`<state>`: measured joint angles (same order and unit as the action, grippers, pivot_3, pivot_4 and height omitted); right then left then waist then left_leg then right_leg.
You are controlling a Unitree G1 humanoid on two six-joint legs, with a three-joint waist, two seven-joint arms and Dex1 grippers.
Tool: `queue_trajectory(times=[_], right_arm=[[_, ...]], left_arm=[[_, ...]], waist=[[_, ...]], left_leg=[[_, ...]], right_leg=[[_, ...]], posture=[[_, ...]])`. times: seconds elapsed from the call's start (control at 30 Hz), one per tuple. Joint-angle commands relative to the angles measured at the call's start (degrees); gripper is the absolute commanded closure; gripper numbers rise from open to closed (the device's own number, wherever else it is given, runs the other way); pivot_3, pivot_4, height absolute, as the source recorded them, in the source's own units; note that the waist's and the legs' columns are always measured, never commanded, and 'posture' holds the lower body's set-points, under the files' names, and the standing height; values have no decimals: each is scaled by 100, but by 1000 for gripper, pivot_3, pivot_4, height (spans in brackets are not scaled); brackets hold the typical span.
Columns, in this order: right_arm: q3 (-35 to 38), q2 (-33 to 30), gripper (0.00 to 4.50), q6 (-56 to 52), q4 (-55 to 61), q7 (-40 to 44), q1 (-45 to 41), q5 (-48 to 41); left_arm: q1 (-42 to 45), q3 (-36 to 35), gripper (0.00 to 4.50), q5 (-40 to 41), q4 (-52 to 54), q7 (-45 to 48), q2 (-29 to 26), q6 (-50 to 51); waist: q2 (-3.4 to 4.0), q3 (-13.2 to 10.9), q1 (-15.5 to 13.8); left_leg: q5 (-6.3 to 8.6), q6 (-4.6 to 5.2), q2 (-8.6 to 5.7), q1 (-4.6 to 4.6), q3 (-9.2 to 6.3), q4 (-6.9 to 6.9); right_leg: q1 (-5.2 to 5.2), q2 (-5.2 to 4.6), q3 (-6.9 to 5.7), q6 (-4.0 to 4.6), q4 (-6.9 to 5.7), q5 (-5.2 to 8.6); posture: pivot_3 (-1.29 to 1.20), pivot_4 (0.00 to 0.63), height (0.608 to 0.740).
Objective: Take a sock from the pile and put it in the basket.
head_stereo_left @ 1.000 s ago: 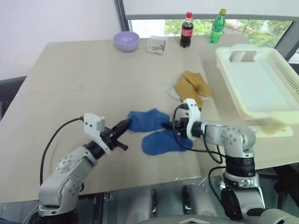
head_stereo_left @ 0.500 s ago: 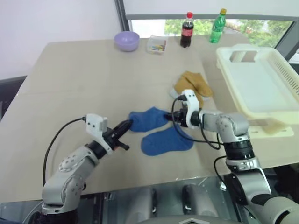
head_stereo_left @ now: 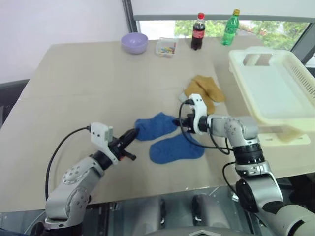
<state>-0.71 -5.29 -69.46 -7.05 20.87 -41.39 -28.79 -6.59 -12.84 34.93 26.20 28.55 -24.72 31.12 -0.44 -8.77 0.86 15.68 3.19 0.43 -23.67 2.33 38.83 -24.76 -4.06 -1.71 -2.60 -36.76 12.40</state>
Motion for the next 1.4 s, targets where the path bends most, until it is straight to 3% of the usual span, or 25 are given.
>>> queue_trajectory(times=[0.03, 0.37, 0.47, 0.67, 1.0, 1.4], right_arm=[[236, -155, 4464, -282, 717, 135, -62, -330], [1520, -1424, 4464, -2271, 3329, 416, 853, -1950], [1842, -1829, 4464, -2304, 3802, 268, 1457, -2752], [2117, -1955, 4464, -2304, 4226, -496, 2278, -3424], [2031, -1691, 4464, -2304, 4134, -1255, 2298, -3624], [1643, -1689, 4464, -2105, 3949, -1353, 2290, -3280]], left_arm=[[-77, -58, 4500, 92, 261, 36, 30, -124], [-1235, -201, 4500, 1223, 1615, -20, 26, 212], [-1518, 64, 4500, 958, 1802, -91, 71, 82], [-1562, 575, 4500, 250, 1693, -242, 188, -260], [-1504, 606, 4500, -66, 1420, -226, 219, -596], [-1370, 942, 4500, -373, 973, -82, 92, -534]], waist=[[0, 0, -8], [1, -1, -16], [1, -1, -21], [0, 0, -18], [-2, 0, -35], [-2, 1, -29]], left_leg=[[0, 0, 0, -1, 0, 0], [16, 26, 4, -8, -6, 1], [18, 30, 5, -6, -9, 1], [18, 31, 6, 1, -8, 8], [19, 32, 9, 0, 3, 16], [21, 35, 10, -2, 3, 23]], right_leg=[[0, 0, 0, 0, 0, 0], [2, -12, 2, 2, 15, 1], [4, -12, 7, 4, 13, 2], [9, 0, 2, 23, 9, 15], [7, 5, 8, 14, 6, 11], [8, 7, 8, 8, 4, 8]], posture=[[0, 150, 740], [0, 150, 740], [0, 150, 740], [0, 150, 740], [0, 150, 740], [0, 150, 740]])
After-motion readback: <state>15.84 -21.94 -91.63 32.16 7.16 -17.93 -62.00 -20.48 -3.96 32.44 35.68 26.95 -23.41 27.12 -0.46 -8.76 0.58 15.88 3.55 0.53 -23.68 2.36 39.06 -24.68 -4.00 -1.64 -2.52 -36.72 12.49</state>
